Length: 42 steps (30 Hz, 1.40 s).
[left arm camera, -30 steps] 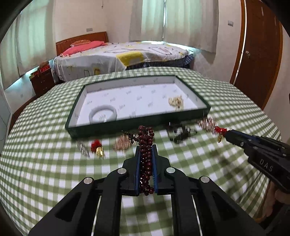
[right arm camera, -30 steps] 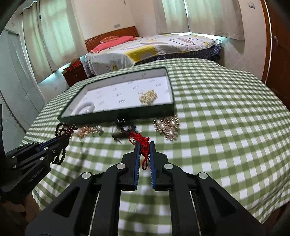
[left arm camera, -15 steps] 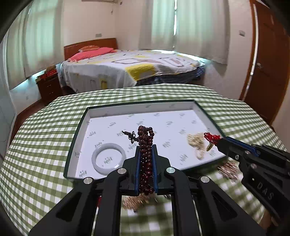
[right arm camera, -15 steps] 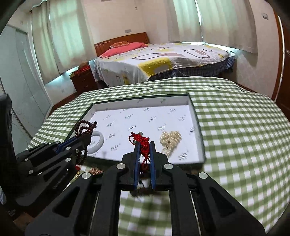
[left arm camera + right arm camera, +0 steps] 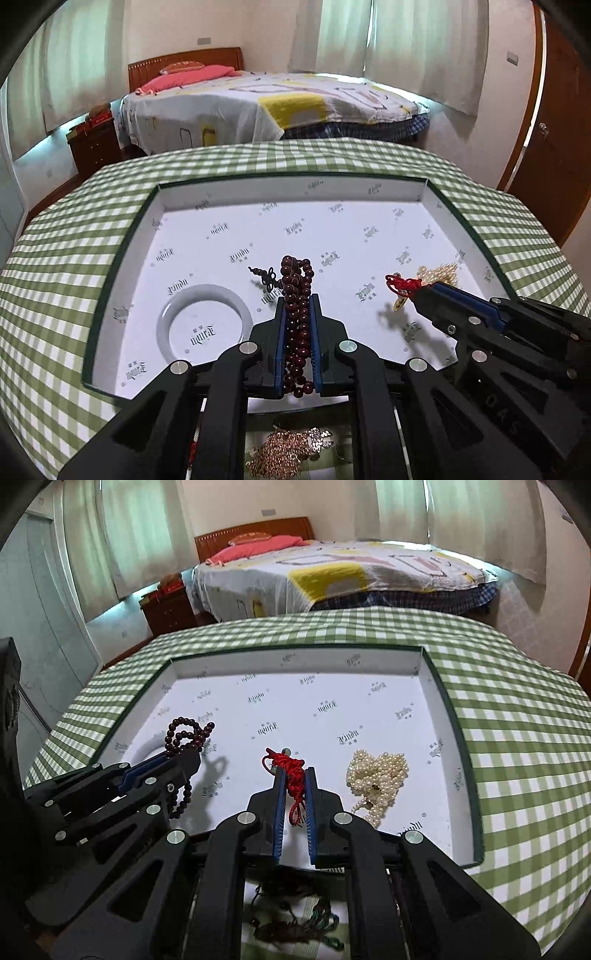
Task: Organize jewelry
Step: 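Carry the bracelet and tassel into the green box and open both grippers, then withdraw both grippers from the box back over the table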
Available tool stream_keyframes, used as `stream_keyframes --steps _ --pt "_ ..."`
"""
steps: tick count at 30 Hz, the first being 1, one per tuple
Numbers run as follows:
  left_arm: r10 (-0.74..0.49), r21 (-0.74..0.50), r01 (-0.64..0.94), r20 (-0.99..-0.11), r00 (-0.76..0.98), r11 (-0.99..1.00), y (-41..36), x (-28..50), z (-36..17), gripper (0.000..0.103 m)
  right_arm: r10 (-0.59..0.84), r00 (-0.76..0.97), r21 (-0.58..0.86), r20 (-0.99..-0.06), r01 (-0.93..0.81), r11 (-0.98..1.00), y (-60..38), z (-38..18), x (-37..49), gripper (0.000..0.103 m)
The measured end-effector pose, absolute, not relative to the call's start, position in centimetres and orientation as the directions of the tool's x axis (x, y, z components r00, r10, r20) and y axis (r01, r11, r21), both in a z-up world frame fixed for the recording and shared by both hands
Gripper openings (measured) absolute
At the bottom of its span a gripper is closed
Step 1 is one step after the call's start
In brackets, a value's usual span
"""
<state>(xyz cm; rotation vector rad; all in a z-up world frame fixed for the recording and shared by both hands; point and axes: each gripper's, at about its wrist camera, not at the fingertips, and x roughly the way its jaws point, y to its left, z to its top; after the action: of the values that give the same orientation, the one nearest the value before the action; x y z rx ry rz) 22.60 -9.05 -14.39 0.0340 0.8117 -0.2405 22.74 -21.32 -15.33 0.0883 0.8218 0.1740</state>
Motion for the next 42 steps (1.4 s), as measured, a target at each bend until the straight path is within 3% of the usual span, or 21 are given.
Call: stream_keyframes --steps 6,10,22,29,42 --pt "-0.201 -0.064 0.231 -0.741 0.641 0.971 -9.4 23.0 -15.2 0.014 0.187 0.648 0.144 -0.738 -0.12 0.982 -21.2 -16.3 23.4 0.013" --pt "-0.203 -0.063 0.236 -0.744 0.636 0.97 -9.5 22.9 -15.5 0.036 0.185 0.648 0.143 -0.739 -0.118 0.983 -21.3 -16.5 23.5 0.019" --pt "-0.214 -0.081 0.229 -0.727 0.652 0.97 -9.1 22.9 -14.9 0.057 0.182 0.675 0.165 -0.715 -0.089 0.982 -23.0 -15.5 23.1 0.028" --pt "-0.231 -0.087 0.239 -0.695 0.681 0.967 -8.8 22.1 -13.5 0.065 0.171 0.697 0.161 -0.696 -0.08 0.984 -23.4 -14.2 21.7 0.028" --pt "-0.198 -0.056 0.21 -0.626 0.754 0.976 -6.4 17.9 -10.5 0.066 0.134 0.72 0.127 -0.681 -0.064 0.99 -24.0 -12.4 16.5 0.028"
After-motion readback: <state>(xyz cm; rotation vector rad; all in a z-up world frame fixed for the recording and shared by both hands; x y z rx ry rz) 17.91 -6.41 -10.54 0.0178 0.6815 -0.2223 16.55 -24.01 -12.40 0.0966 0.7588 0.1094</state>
